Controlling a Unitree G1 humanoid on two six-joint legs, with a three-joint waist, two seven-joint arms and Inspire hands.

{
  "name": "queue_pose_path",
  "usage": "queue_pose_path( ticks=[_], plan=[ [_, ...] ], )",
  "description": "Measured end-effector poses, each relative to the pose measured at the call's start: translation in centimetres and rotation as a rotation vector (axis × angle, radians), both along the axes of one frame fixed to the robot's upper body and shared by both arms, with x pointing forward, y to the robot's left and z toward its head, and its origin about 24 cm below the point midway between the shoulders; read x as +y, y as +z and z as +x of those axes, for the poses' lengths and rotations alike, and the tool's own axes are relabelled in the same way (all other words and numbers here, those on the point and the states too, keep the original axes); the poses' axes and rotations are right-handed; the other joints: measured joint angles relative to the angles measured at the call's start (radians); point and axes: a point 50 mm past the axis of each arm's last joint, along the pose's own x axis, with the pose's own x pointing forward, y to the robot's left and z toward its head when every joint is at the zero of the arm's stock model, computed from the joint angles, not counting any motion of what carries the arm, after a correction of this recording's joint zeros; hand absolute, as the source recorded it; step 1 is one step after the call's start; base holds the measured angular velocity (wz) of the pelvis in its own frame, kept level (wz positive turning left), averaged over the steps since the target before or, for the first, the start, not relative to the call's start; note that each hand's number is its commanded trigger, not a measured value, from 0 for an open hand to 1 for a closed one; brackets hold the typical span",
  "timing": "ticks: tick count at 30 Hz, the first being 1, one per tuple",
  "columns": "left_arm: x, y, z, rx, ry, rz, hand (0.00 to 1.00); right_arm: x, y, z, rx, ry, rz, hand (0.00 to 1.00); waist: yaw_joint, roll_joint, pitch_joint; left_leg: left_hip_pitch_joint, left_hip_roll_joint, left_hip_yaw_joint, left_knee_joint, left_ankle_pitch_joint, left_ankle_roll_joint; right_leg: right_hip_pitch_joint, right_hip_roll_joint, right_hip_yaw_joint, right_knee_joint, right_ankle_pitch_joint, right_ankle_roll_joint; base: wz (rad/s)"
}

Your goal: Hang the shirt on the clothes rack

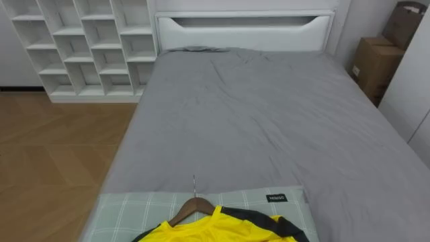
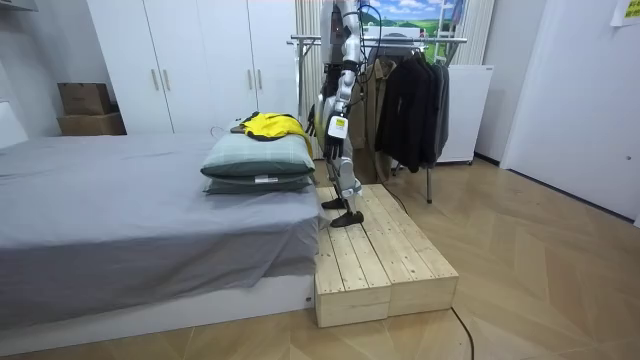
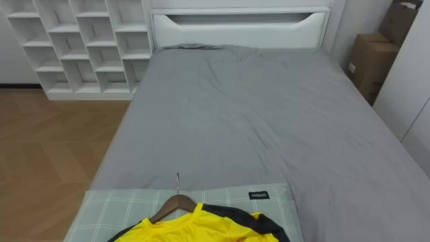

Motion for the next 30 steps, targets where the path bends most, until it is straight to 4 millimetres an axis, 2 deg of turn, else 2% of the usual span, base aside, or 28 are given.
queue_pose_path(
  ticks=[30],
  plan=[
    [0.03, 0.03, 0.16, -0.008, -0.003, 0.007, 0.00, 0.17, -0.04, 0.07, 0.001, -0.009, 0.017, 0.00, -0.001, -0.002, 0.0016, 0.000, 0.000, -0.002, 0.002, 0.000, 0.000, 0.001, -0.001, -0.001, 0.000, 0.000, 0.000, 0.00]
  ],
)
